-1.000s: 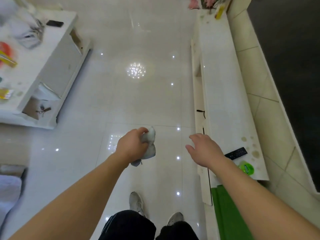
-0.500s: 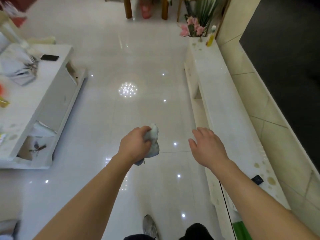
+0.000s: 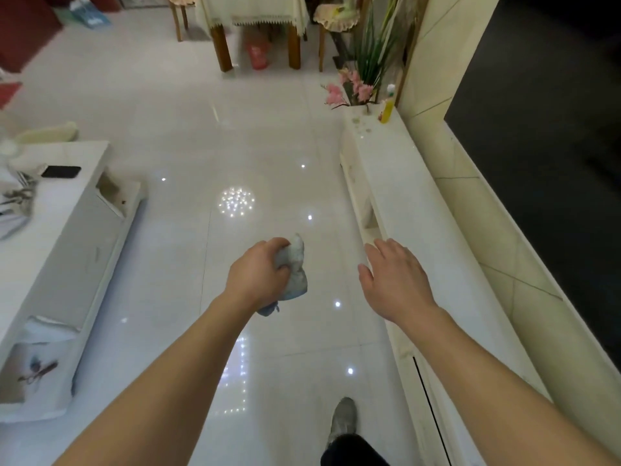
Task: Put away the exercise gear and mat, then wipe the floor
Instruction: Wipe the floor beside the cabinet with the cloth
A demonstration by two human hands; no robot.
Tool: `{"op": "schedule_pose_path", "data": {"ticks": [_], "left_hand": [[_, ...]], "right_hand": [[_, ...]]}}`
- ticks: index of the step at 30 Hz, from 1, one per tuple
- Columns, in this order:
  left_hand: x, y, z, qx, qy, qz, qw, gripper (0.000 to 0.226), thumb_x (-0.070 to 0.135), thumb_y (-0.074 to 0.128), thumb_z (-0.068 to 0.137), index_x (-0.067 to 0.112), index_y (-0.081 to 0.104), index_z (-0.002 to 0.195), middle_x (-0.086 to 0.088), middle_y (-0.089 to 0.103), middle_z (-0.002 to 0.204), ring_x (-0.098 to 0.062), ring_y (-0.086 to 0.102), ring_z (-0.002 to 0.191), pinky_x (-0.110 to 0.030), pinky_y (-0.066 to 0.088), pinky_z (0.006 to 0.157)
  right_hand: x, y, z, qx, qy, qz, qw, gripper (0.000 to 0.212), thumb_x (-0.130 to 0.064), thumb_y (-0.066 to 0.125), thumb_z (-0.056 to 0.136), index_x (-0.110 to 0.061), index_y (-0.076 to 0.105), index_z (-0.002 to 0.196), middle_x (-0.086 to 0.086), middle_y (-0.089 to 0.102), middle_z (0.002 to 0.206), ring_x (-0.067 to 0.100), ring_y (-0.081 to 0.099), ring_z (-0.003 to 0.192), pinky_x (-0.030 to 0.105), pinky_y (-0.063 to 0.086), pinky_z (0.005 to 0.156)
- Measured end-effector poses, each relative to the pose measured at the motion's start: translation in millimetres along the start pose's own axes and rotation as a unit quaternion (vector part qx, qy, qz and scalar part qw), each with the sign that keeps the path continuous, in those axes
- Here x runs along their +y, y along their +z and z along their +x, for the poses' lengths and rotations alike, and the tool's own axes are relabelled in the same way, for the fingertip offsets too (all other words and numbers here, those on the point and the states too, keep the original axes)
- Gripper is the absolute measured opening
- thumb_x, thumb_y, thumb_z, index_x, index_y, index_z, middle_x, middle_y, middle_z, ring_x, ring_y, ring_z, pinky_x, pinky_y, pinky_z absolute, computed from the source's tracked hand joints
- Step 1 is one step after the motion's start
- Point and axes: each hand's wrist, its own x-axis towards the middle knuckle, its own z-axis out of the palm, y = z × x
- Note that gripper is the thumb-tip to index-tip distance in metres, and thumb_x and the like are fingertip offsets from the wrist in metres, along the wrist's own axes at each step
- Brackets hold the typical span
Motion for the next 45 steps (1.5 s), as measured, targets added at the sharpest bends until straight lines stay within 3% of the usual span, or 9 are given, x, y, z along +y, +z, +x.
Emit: {"op": "schedule_pose_path", "data": {"ticks": [7,16,27,32,36,40,45], "left_hand": [[8,-12,105,0.016,-0.007,0.002,1.0,0.042,0.03,0.05,0.087,0.036,0.053,0.128,0.004,0.061,0.108,-0.021,0.062,0.09,-0.035,0.052,0.072],[-19,-25,240,-0.017,0.019,-0.014,1.0,0.039,0.025,0.051,0.087,0.033,0.056,0.125,0.001,0.063,0.109,-0.023,0.062,0.09,-0.038,0.054,0.073],[-24,-34,401,-0.077,0.067,-0.019,0.995,0.036,0.032,0.05,0.084,0.036,0.057,0.119,0.002,0.063,0.097,-0.023,0.065,0.08,-0.036,0.055,0.067],[-8,-22,475,-0.065,0.075,-0.015,0.995,0.04,0.029,0.052,0.086,0.032,0.056,0.125,0.0,0.062,0.104,-0.023,0.062,0.088,-0.033,0.048,0.069],[15,-16,535,-0.072,0.07,-0.011,0.995,0.041,0.025,0.051,0.087,0.032,0.055,0.127,0.001,0.06,0.105,-0.022,0.061,0.086,-0.03,0.042,0.065],[40,-17,586,-0.066,0.082,-0.013,0.994,0.041,0.026,0.049,0.086,0.036,0.055,0.126,0.003,0.059,0.104,-0.021,0.062,0.086,-0.034,0.05,0.068],[57,-17,645,-0.076,0.097,-0.004,0.992,0.038,0.028,0.049,0.084,0.038,0.056,0.12,0.004,0.059,0.099,-0.019,0.062,0.083,-0.036,0.053,0.068]], "right_hand": [[21,-6,118,-0.01,-0.02,0.004,1.0,0.046,-0.036,0.037,0.098,-0.012,0.047,0.137,0.004,0.051,0.135,0.026,0.041,0.129,0.041,0.029,0.113],[14,16,239,-0.042,0.035,-0.006,0.998,0.044,-0.035,0.037,0.098,-0.011,0.051,0.132,0.007,0.052,0.135,0.028,0.042,0.13,0.041,0.032,0.111],[24,30,360,-0.047,0.113,0.009,0.992,0.055,-0.04,0.02,0.089,-0.009,0.058,0.113,0.008,0.06,0.11,0.027,0.053,0.104,0.042,0.044,0.095],[61,32,428,-0.055,0.112,0.015,0.992,0.047,-0.036,0.03,0.096,-0.008,0.054,0.125,0.008,0.057,0.123,0.027,0.049,0.114,0.041,0.039,0.102],[91,25,478,-0.069,0.109,0.009,0.992,0.046,-0.035,0.036,0.1,-0.01,0.046,0.137,0.008,0.047,0.142,0.027,0.037,0.133,0.038,0.025,0.113],[120,15,523,-0.071,0.121,0.009,0.99,0.051,-0.037,0.033,0.101,-0.012,0.036,0.146,0.006,0.035,0.153,0.026,0.025,0.143,0.038,0.016,0.119],[145,6,568,-0.068,0.148,0.011,0.987,0.051,-0.036,0.033,0.102,-0.011,0.037,0.146,0.008,0.036,0.152,0.027,0.028,0.141,0.039,0.018,0.118]]}}
